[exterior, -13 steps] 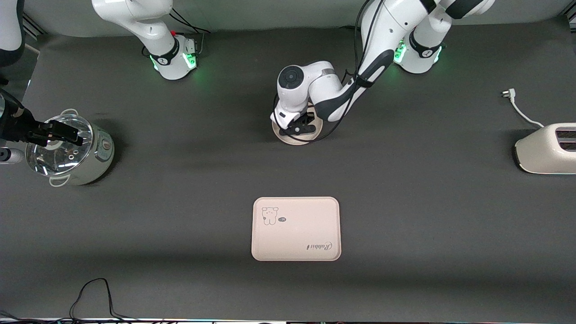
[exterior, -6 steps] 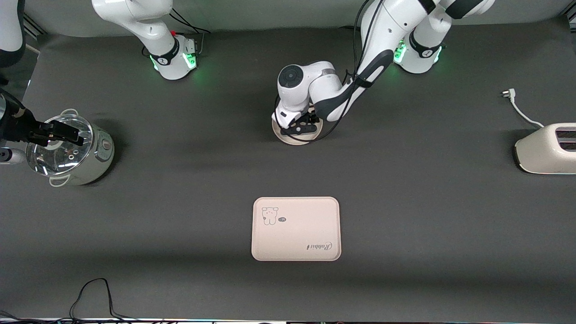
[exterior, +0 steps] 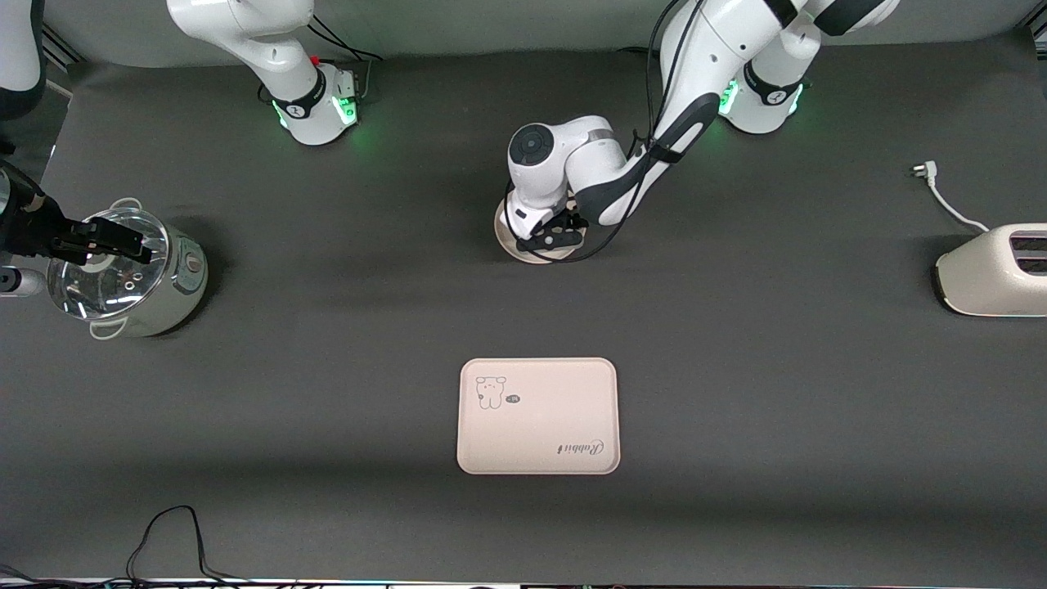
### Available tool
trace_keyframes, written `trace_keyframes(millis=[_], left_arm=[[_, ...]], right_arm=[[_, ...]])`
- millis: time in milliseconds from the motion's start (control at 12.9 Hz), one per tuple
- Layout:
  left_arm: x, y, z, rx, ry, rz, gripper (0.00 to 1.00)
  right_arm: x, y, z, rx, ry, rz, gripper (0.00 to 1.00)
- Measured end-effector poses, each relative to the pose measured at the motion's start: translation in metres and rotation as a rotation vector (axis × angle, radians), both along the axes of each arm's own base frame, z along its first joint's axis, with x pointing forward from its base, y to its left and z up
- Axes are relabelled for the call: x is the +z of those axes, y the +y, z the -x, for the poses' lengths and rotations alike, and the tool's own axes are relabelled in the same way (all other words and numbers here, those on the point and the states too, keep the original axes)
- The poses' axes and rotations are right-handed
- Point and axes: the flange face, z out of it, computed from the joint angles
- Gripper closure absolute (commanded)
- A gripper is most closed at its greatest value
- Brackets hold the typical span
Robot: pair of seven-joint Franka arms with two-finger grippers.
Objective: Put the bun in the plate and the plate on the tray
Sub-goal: 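Lower the bun onto the plate and open the left gripper, then raise the left gripper away while the right gripper reaches toward the plate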
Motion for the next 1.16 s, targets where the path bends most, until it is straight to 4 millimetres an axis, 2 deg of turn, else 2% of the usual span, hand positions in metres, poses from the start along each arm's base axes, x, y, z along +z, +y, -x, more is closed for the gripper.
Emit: trace_keyframes(millis=[155, 388, 543, 699, 854, 1009, 1164], left_arm=[[0.018, -0.004, -0.013, 0.014, -0.022, 0.018, 0.0], [0.088, -0.006, -0.059, 0.046, -0.049, 0.028, 0.0], [0.14, 0.01, -0.103, 0.015, -0.045, -0.009, 0.0], [0.188, 0.043, -0.151, 0.004, -0.023, -0.027, 0.0], [0.224, 0.085, -0.194, -0.018, -0.002, -0.04, 0.0], [0.254, 0.138, -0.235, -0.05, 0.031, -0.019, 0.0], [0.286, 0.207, -0.269, -0.102, 0.033, 0.029, 0.0]], right_arm=[[0.002, 0.001, 0.002, 0.002, -0.003, -0.001, 0.0], [0.004, 0.005, 0.003, 0.009, -0.01, -0.002, 0.0], [0.003, 0.014, 0.005, 0.027, -0.012, -0.003, 0.0], [-0.003, 0.034, 0.007, 0.059, -0.021, -0.005, 0.0], [-0.01, 0.067, 0.013, 0.067, -0.012, -0.004, 0.0], [-0.013, 0.113, 0.024, 0.062, -0.006, 0.001, 0.0], [-0.012, 0.164, 0.04, 0.037, -0.004, 0.007, 0.0]])
